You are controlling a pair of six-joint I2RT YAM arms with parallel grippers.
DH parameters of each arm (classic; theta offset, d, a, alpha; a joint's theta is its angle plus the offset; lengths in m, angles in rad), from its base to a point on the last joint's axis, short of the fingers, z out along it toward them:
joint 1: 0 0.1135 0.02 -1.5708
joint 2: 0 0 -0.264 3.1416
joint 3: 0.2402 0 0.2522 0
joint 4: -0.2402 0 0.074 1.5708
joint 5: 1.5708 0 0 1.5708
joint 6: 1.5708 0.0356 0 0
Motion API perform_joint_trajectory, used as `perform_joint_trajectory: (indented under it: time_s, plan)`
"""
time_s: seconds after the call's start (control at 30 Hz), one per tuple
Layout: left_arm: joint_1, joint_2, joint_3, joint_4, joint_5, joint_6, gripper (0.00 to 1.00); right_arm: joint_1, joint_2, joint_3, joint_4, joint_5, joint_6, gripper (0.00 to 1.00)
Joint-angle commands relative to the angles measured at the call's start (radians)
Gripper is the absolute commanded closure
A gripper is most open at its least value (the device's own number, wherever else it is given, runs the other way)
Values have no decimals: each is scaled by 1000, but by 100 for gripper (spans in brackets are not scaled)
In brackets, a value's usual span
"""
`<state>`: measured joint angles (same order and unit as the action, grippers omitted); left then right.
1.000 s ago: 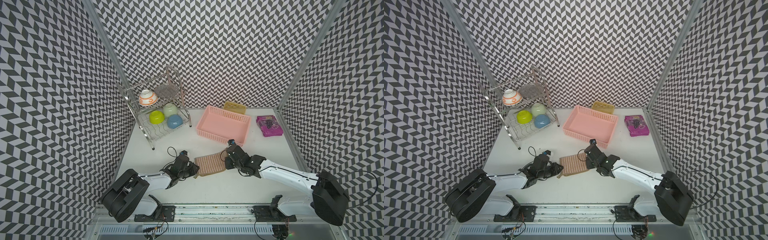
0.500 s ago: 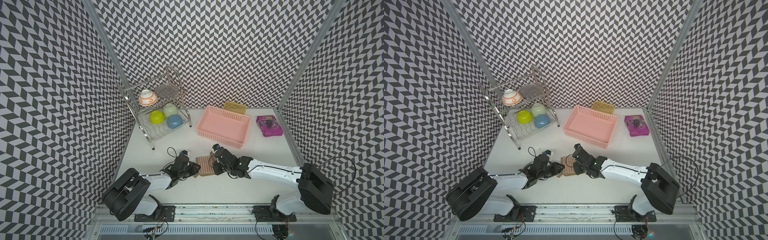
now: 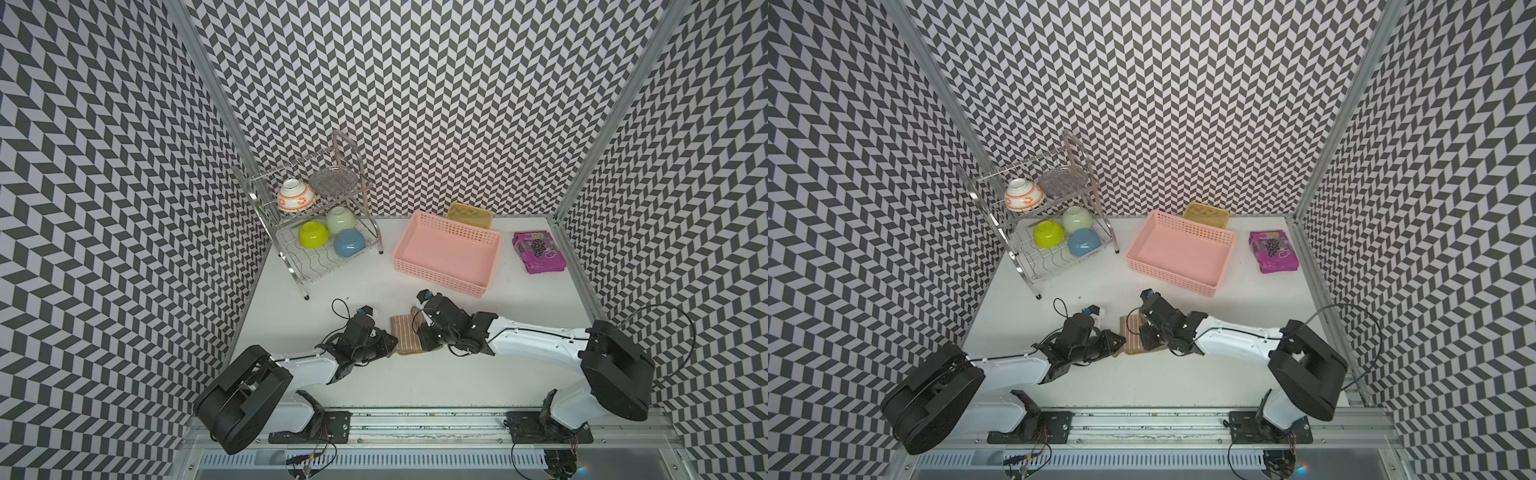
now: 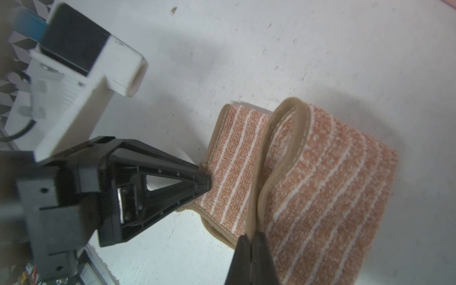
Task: Fold the square dishcloth
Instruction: Fold the cleaning item at the center of the board.
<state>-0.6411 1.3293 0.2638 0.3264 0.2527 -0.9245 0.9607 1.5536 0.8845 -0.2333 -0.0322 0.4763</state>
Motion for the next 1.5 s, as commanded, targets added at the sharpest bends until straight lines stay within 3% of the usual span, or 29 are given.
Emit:
perform_joint_trajectory:
  time_s: [0.0,0.43,0.8,1.17,1.47]
  plan:
    - [-6,21,-17,18,21,6,87,10,22,31,66,-46,8,100]
    - [-25,83,-21,101,16,-13,89,32,132,60,118,-153,36,100]
    - [-40,79,-26,101,0,-20,89,35,186,94,112,-116,61,100]
    - [-48,65,-24,81,-12,-16,89,35,75,47,121,9,107,100]
    - [-51,68,-21,81,-15,-11,89,34,136,67,130,-30,113,100]
